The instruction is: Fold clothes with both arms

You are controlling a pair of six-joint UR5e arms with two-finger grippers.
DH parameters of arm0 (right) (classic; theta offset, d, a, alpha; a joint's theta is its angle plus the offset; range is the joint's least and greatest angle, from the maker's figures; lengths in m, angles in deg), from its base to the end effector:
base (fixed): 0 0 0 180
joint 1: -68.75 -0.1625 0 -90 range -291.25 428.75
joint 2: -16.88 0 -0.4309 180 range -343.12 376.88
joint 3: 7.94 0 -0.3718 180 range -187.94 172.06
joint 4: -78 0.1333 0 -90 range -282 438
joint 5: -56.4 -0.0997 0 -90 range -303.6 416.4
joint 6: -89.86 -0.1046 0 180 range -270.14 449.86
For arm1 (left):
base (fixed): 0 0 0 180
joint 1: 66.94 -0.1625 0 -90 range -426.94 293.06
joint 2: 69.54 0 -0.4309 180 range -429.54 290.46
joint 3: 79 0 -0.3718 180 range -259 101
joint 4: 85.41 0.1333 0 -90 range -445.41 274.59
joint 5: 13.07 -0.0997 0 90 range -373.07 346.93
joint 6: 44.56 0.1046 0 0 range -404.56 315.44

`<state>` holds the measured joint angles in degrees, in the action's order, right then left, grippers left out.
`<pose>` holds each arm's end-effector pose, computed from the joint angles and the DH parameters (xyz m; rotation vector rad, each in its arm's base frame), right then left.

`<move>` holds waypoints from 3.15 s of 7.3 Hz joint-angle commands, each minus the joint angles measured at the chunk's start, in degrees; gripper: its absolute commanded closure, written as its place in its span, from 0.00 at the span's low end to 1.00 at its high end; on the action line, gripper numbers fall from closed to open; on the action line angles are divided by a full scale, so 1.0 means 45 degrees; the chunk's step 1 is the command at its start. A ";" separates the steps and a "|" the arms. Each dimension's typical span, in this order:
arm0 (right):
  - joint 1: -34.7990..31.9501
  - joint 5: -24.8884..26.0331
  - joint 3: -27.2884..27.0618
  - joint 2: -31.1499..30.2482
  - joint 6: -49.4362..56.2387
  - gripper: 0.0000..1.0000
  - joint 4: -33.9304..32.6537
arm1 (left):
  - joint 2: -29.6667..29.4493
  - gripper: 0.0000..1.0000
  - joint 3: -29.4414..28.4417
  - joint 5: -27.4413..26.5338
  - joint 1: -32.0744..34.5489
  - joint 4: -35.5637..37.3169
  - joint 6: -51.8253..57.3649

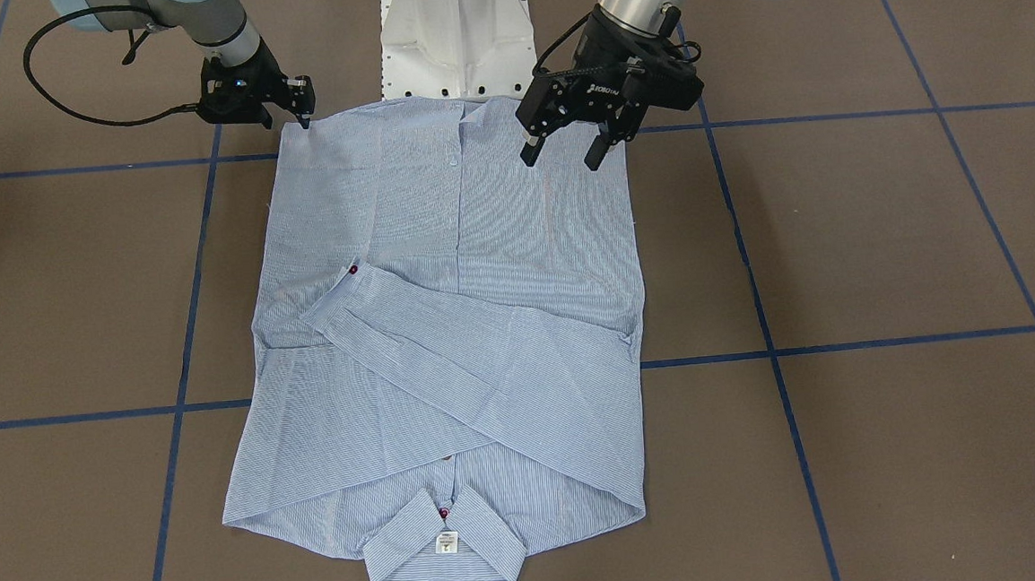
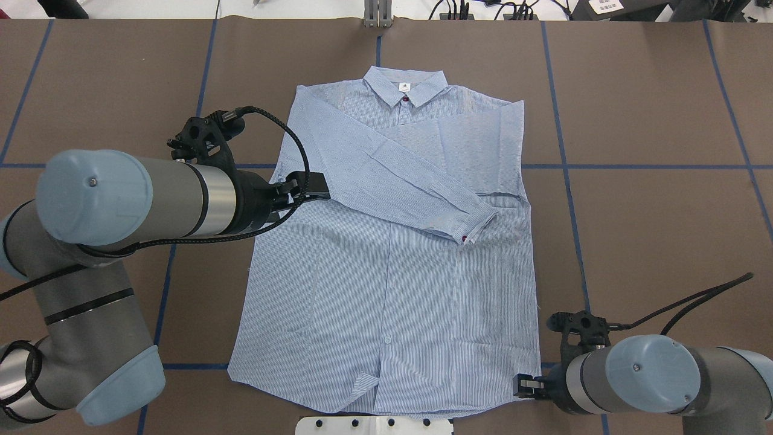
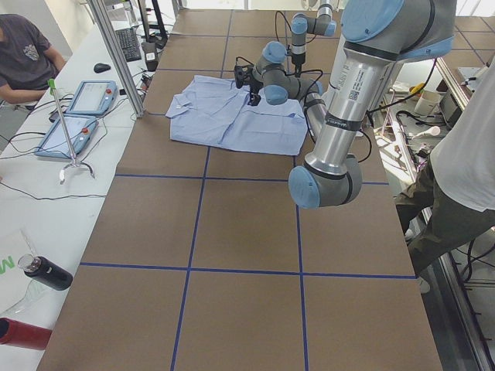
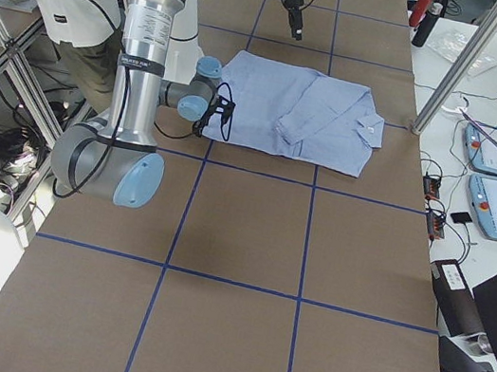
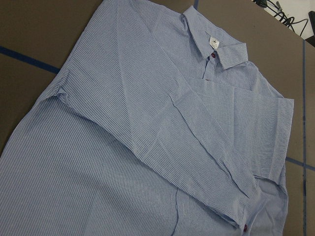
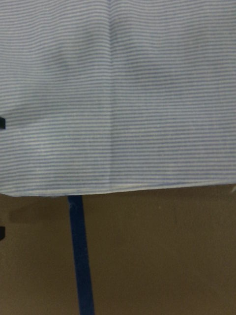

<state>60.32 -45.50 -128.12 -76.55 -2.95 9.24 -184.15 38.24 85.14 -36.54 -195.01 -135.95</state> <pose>-0.4278 -0.1763 0.4197 -0.1543 -0.8431 0.0970 0.4050 -0.3748 0.2003 0.1929 1.2451 -0.3909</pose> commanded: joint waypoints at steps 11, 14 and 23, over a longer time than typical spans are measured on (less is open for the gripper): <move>-0.0255 -0.0462 0.0262 0.0118 0.0000 0.58 -0.0072 | 0.0000 0.00 0.0001 -0.0007 0.0020 0.0001 0.0015; -0.0294 -0.0559 0.0243 0.0137 -0.0019 0.87 -0.0072 | 0.0000 0.00 0.0001 -0.0007 0.0020 0.0097 -0.0004; -0.0977 -0.0891 -0.0167 0.0274 0.0000 1.00 -0.0014 | 0.2648 0.00 0.0720 0.0246 -0.1203 0.1602 -0.0024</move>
<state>56.22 -49.45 -128.73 -75.43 -3.01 9.08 -176.62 40.09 85.72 -38.87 -188.13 -136.02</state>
